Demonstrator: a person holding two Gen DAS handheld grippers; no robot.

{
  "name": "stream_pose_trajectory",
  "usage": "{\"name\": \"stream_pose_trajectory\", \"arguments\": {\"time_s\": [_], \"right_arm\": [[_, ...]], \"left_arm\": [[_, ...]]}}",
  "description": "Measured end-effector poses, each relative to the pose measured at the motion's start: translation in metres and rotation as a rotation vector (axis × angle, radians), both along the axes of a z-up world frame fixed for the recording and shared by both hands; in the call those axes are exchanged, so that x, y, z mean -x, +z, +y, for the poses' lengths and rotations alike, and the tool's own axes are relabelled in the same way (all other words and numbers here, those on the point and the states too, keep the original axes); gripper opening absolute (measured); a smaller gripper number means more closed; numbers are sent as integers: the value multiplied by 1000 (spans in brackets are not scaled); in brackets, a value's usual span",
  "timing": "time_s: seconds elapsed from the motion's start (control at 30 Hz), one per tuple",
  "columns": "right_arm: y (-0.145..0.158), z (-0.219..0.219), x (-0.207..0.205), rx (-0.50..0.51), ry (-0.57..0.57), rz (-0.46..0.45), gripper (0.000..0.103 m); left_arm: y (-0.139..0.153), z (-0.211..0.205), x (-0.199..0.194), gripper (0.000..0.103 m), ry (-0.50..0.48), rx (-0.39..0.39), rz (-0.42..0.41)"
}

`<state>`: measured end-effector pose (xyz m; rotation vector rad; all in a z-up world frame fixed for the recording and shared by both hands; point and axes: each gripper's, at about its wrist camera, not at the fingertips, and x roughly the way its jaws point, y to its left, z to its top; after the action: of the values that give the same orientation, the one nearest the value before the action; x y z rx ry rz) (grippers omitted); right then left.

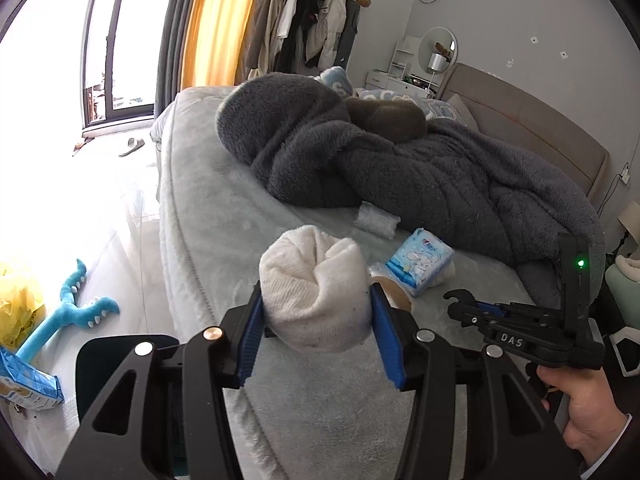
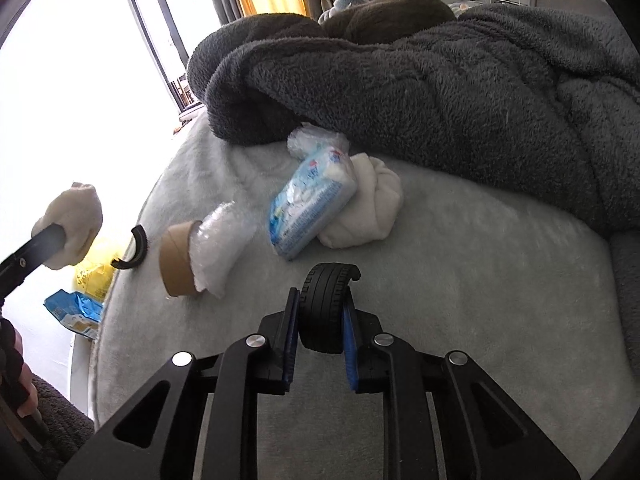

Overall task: Collect trash
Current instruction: 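Carry the sock and wheel over the teal bin and open both grippers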

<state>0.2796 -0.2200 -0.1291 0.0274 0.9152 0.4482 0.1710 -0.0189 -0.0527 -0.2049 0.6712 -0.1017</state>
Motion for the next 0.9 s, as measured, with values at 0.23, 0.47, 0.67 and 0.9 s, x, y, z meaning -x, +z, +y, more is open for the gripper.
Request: {"name": "stream_pose_trajectory", "arguments": {"time_s": [0.23,0.47,0.67,0.9], "right_arm": [[19,12,5,-4,10,-26,20],[45,30,15,-32,37,-70,20],[63,54,21,-54,78,-90,20],[74,89,28,-64,143,-98,20]], "left_arm": [[2,23,9,53,57,-5,-3],[-9,47,17,53,115,-61,24],[-25,73,21,53,164,-47,87],[-46,98,25,53,205,-49,155]]}}
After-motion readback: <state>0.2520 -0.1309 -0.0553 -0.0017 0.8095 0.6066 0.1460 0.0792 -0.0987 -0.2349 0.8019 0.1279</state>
